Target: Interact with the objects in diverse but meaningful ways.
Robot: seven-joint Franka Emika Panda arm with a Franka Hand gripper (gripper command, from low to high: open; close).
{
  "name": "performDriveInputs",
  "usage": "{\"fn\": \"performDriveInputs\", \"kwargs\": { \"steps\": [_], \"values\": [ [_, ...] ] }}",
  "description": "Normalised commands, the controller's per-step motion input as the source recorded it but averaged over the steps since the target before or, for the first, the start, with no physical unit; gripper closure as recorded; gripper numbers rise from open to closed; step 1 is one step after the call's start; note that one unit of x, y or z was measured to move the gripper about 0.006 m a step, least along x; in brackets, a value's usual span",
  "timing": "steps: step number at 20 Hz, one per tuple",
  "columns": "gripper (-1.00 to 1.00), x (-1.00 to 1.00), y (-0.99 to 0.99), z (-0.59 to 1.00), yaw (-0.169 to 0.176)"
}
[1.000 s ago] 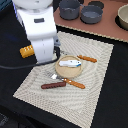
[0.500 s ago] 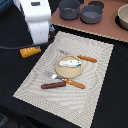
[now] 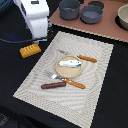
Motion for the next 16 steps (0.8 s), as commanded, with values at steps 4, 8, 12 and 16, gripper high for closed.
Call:
{"fn": "performDriveInputs", "kwargs": {
  "steps": [4, 8, 12, 16],
  "values": [
    [-1.0, -0.41, 0.0, -0.48, 0.007],
    [-1.0, -0.34, 0.0, -0.47, 0.0],
    [-1.0, -0.32, 0.0, -0.45, 0.0],
    [-1.0, -0.27, 0.0, -0.45, 0.0]
  ]
}}
